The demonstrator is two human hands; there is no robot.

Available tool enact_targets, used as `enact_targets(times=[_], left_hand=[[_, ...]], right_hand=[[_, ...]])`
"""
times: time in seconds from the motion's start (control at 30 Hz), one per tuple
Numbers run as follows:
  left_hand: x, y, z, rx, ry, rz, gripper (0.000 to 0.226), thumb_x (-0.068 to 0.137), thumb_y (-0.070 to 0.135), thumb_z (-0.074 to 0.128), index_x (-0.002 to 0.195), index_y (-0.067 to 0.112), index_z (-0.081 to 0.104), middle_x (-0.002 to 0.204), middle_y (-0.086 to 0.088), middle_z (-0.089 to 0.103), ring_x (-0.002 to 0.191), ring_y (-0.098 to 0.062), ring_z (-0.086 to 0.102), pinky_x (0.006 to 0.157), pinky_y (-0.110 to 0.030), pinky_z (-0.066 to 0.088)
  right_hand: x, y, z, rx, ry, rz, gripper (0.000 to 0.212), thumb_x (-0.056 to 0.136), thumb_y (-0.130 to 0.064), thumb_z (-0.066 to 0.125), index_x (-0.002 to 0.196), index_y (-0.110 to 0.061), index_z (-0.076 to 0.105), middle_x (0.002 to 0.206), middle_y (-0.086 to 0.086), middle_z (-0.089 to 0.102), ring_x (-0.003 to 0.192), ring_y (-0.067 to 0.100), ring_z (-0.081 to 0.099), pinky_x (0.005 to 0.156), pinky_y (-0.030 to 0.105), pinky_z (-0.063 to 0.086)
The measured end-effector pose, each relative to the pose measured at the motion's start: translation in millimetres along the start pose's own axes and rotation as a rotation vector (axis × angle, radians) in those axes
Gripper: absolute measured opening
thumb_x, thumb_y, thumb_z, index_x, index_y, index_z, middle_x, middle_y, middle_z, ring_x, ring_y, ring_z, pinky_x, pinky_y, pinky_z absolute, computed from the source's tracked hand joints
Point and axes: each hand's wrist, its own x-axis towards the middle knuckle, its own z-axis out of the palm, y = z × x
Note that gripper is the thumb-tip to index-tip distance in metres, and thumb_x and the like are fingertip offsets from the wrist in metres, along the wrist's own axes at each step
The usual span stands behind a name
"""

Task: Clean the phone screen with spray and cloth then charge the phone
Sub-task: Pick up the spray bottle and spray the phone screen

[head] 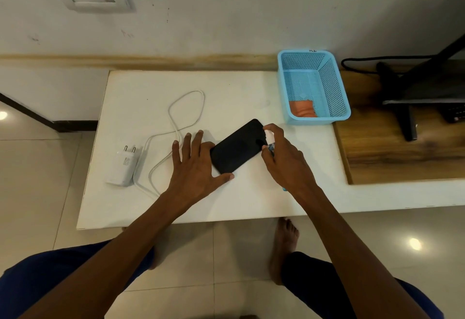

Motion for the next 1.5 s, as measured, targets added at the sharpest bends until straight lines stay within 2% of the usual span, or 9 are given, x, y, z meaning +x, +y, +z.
enact_targets(times=[0.17, 0.47, 0.63, 0.83, 1.0, 1.13, 1.27, 1.4, 1.5], left_hand=[[0, 0, -1, -0.012, -0.011, 0.0, 0.093, 0.07, 0.08, 0.057, 0.139, 0.021, 0.04, 0.162, -0.009, 0.014, 0.15, -0.033, 0.006, 0.118, -0.053, -0.005], [0, -1, -1, -0.017, -0.026, 0.005, 0.094, 0.07, 0.081, 0.056, 0.14, 0.021, 0.039, 0.162, -0.01, 0.013, 0.15, -0.033, 0.005, 0.118, -0.053, -0.005], [2, 1, -5, -0.045, -0.02, -0.022, 0.094, 0.071, 0.084, 0.049, 0.141, 0.022, 0.039, 0.163, -0.008, 0.012, 0.151, -0.031, 0.004, 0.118, -0.051, -0.006], [8, 13, -12, -0.186, 0.08, 0.007, 0.068, 0.086, 0.065, 0.053, 0.135, 0.018, 0.047, 0.159, -0.01, 0.025, 0.149, -0.031, 0.016, 0.119, -0.052, 0.008], [15, 15, -21, -0.333, 0.15, 0.072, 0.046, 0.089, 0.051, 0.061, 0.124, 0.022, 0.056, 0.149, -0.005, 0.044, 0.14, -0.026, 0.036, 0.115, -0.047, 0.028], [17, 18, -29, -0.42, 0.187, 0.092, 0.031, 0.092, 0.041, 0.062, 0.119, 0.024, 0.059, 0.134, 0.003, 0.057, 0.126, -0.014, 0.05, 0.107, -0.025, 0.034], [23, 25, -39, -0.544, 0.173, 0.029, 0.022, 0.095, 0.041, 0.056, 0.114, 0.032, 0.059, 0.117, 0.022, 0.06, 0.108, 0.004, 0.053, 0.089, -0.004, 0.032], [61, 46, -40, -0.555, 0.17, 0.029, 0.02, 0.096, 0.036, 0.057, 0.114, 0.029, 0.062, 0.111, 0.019, 0.064, 0.101, -0.006, 0.059, 0.084, -0.021, 0.044], [107, 70, -37, -0.453, 0.149, 0.05, 0.029, 0.094, 0.037, 0.059, 0.12, 0.025, 0.063, 0.111, 0.007, 0.065, 0.095, -0.018, 0.062, 0.088, -0.034, 0.049]], right_hand=[[2, 0, 3, -0.006, 0.014, 0.007, 0.045, 0.1, -0.028, 0.052, 0.141, -0.025, 0.033, 0.086, -0.01, 0.052, 0.069, 0.009, 0.053, 0.079, 0.035, 0.052], [1, -1, -1, 0.017, 0.018, 0.022, 0.051, 0.101, -0.027, 0.05, 0.148, -0.026, 0.029, 0.093, -0.003, 0.057, 0.081, 0.019, 0.061, 0.083, 0.044, 0.054], [2, 5, -4, 0.073, 0.058, 0.052, 0.061, 0.097, -0.03, 0.06, 0.147, -0.026, 0.026, 0.088, -0.006, 0.055, 0.068, 0.013, 0.061, 0.073, 0.034, 0.057], [2, 20, -12, 0.146, 0.005, 0.088, 0.067, 0.089, -0.024, 0.07, 0.14, -0.035, 0.026, 0.134, 0.001, 0.049, 0.115, 0.025, 0.061, 0.093, 0.031, 0.05], [3, 25, -28, 0.184, 0.072, -0.044, 0.062, 0.092, -0.031, 0.068, 0.144, -0.04, 0.036, 0.144, 0.001, 0.047, 0.125, 0.015, 0.054, 0.095, 0.016, 0.041], [-1, 23, -40, 0.252, 0.158, -0.06, 0.064, 0.092, -0.035, 0.067, 0.137, -0.058, 0.027, 0.141, -0.017, 0.045, 0.12, -0.019, 0.041, 0.088, -0.004, 0.033], [-3, 26, -51, 0.427, 0.193, 0.06, 0.061, 0.088, -0.045, 0.068, 0.137, -0.055, 0.032, 0.138, -0.017, 0.052, 0.117, 0.001, 0.055, 0.094, 0.017, 0.046], [0, 32, -58, 0.622, 0.192, 0.129, 0.057, 0.088, -0.031, 0.072, 0.139, -0.031, 0.046, 0.127, -0.028, 0.051, 0.115, 0.021, 0.063, 0.096, 0.046, 0.055], [2, 32, -63, 0.723, 0.204, 0.171, 0.065, 0.089, -0.022, 0.072, 0.147, -0.02, 0.043, 0.145, -0.008, 0.048, 0.119, 0.023, 0.062, 0.099, 0.048, 0.054]])
